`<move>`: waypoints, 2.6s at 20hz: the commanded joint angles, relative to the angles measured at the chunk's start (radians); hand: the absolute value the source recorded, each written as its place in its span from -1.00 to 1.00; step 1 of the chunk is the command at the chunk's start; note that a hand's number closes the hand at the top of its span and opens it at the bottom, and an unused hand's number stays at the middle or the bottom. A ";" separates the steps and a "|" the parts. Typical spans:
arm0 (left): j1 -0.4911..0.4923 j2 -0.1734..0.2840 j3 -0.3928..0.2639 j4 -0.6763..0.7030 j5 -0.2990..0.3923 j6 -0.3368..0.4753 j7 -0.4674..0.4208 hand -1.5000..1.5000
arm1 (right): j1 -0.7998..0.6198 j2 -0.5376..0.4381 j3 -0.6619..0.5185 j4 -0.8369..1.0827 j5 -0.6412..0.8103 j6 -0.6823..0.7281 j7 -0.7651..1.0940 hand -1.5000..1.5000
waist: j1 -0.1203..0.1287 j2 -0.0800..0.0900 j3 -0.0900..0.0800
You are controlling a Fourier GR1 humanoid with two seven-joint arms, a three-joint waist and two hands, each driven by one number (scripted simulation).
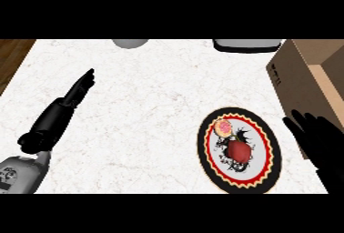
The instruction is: Pick the bell pepper from the plate and place it in the cardboard box
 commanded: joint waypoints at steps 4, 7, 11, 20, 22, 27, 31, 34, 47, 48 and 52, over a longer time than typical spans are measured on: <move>-0.038 -0.049 -0.033 0.022 -0.045 0.011 -0.007 0.00 | -0.172 0.147 0.272 -0.031 0.119 0.317 0.370 -1.00 | 0.034 0.006 0.000; -0.035 -0.019 -0.002 0.030 -0.022 -0.027 0.002 0.00 | -0.288 0.281 0.300 0.034 0.070 0.455 0.503 -1.00 | 0.038 0.006 0.001; -0.034 -0.038 0.010 0.036 -0.013 -0.033 -0.005 0.00 | -0.313 0.448 0.372 0.176 0.118 0.478 0.573 -1.00 | 0.022 0.003 0.003; -0.057 -0.062 0.043 0.105 -0.042 -0.028 -0.035 0.00 | -0.330 0.650 0.401 0.336 0.255 0.508 0.616 -1.00 | -0.007 0.000 0.004; -0.019 -0.058 0.022 -0.017 -0.052 -0.009 0.048 0.00 | -0.310 0.609 0.372 0.336 0.277 0.518 0.574 -1.00 | 0.001 -0.004 0.006; 0.011 -0.044 0.062 0.011 -0.038 -0.062 -0.012 0.00 | -0.315 0.729 0.381 0.362 0.359 0.575 0.598 -1.00 | -0.003 -0.002 0.005; 0.019 -0.062 0.060 -0.027 -0.070 -0.045 0.026 0.00 | -0.314 0.720 0.337 0.495 0.423 0.511 0.486 -1.00 | 0.001 -0.001 0.006; -0.020 -0.094 0.075 0.052 -0.070 -0.067 -0.010 0.00 | -0.297 0.742 0.321 0.477 0.465 0.531 0.488 -1.00 | -0.008 0.000 0.006; 0.033 -0.155 0.124 0.002 -0.157 -0.110 0.000 0.00 | -0.263 0.824 0.225 0.691 0.581 0.424 0.298 -1.00 | 0.000 0.000 0.006; -0.026 -0.143 0.154 0.047 -0.146 -0.148 0.004 0.00 | -0.252 0.793 0.211 0.700 0.599 0.387 0.266 -1.00 | -0.003 0.000 0.006; 0.009 -0.169 0.138 -0.092 -0.159 -0.129 0.097 0.00 | -0.182 0.748 0.193 0.655 0.631 0.391 0.273 -1.00 | -0.001 -0.002 0.007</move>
